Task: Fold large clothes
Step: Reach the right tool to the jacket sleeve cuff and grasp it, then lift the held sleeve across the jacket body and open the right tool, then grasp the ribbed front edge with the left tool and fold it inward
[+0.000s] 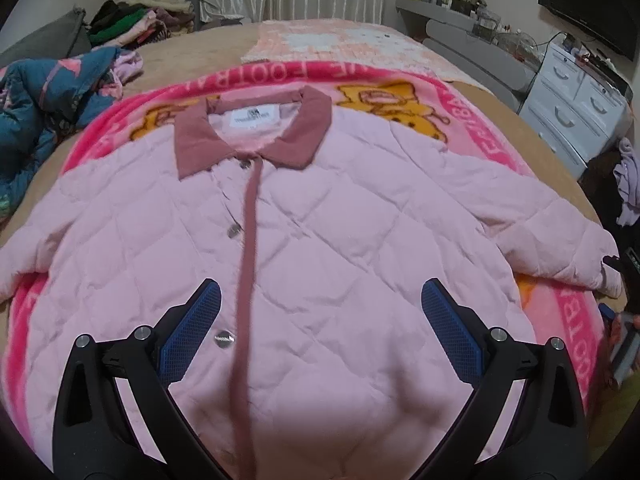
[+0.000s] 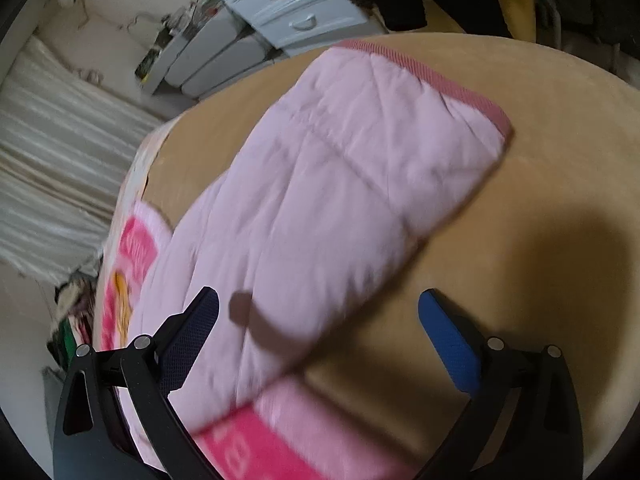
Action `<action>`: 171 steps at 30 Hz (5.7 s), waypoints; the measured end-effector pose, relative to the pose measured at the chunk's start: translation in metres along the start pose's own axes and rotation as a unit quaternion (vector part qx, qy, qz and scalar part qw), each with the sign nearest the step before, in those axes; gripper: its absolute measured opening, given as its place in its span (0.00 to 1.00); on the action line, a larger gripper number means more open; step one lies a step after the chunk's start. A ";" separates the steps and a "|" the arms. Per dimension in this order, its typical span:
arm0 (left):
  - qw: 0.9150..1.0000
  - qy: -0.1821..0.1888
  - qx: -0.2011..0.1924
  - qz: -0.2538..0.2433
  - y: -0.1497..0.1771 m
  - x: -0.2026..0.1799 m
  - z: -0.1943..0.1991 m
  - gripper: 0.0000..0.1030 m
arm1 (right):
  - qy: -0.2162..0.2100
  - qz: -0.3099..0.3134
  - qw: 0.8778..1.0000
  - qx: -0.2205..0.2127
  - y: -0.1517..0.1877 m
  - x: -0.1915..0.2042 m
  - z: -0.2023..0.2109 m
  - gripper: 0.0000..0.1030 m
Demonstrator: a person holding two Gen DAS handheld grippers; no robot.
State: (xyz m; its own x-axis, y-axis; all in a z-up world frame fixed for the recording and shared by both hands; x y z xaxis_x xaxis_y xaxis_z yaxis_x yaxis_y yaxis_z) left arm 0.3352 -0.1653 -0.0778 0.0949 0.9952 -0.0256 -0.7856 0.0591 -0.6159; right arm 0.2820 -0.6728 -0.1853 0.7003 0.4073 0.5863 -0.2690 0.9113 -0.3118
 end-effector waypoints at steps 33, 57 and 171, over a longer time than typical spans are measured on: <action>0.998 -0.014 -0.042 0.055 -0.034 0.120 0.052 0.91 | -0.132 0.211 0.958 -0.140 -0.018 0.174 0.103 0.18; 0.994 -0.050 -0.071 0.069 -0.035 0.179 0.069 0.91 | -0.253 0.371 0.887 -0.111 0.106 0.342 0.161 0.17; 0.967 0.184 -0.114 0.132 -0.041 0.194 0.038 0.14 | -0.148 0.460 0.876 0.012 0.280 0.290 0.061 0.81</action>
State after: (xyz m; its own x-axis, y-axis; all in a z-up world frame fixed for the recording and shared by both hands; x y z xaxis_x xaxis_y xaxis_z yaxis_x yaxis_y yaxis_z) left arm 0.3628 0.0279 -0.0275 0.1524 0.8755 -0.4586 -0.6613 -0.2545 -0.7056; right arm 0.3696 -0.2959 -0.0564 -0.0201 0.9641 0.2649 -0.6449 0.1900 -0.7403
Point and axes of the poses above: each gripper's, at about its wrist camera, not at the fingertips, and z roughly against the way its jaws point, x to its left, y to its underside, the point moved 9 cm from there along -z, roughly the way its jaws point, and after that the axes turned 1 degree about -z, right-handed, at the moved point
